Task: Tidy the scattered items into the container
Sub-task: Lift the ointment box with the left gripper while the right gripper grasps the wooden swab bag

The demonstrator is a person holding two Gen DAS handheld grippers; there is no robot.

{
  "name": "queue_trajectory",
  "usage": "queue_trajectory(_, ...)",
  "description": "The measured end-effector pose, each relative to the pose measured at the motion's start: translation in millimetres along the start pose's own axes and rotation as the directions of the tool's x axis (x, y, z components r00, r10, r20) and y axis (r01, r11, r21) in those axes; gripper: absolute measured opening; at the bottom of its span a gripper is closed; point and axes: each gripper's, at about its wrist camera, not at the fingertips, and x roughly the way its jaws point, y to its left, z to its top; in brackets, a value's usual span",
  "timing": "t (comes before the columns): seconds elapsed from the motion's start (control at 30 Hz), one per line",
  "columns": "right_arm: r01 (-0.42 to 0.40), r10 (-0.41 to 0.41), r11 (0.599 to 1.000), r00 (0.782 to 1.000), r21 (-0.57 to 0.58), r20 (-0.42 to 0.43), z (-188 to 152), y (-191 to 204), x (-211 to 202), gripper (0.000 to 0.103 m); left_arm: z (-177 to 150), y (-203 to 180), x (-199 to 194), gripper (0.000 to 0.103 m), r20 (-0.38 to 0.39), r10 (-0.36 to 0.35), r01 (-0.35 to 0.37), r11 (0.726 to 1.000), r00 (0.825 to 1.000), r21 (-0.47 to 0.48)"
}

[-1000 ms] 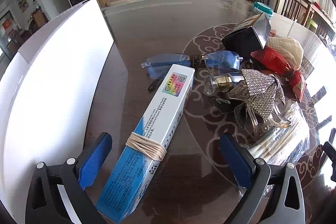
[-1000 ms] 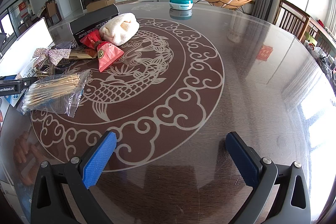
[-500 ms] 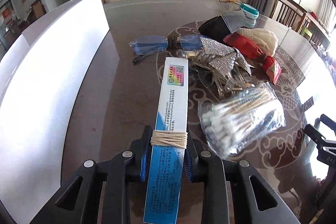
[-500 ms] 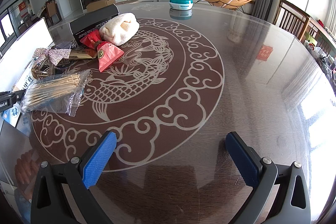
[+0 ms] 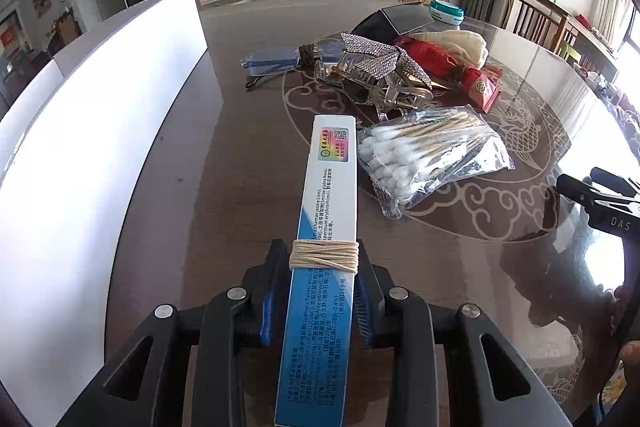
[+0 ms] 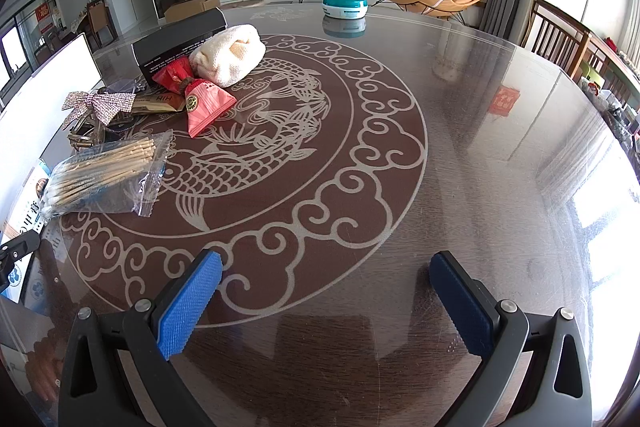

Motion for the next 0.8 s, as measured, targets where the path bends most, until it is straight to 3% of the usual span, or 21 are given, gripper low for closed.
queue_trajectory(0.07,0.0,0.0,1.0,1.0,0.0,0.0,0,0,0,0.103,1,3,1,0.063,0.0,0.009,-0.009,1.0,1.0,0.001)
queue_trajectory(0.13,0.0,0.0,1.0,1.0,0.0,0.0,0,0,0,0.103,1,5,3,0.071,0.008,0.015,-0.015,1.0,1.0,-0.002)
queue_trajectory(0.57,0.0,0.0,1.0,1.0,0.0,0.0,0,0,0,0.103,-1,18,9,0.095,0.031,0.01,-0.008,0.999,0.999,-0.041)
queue_trajectory(0.8,0.0,0.0,1.0,1.0,0.0,0.0,0,0,0,0.103,0,19,13,0.097,0.039,0.008,-0.006,0.999,0.999,-0.045)
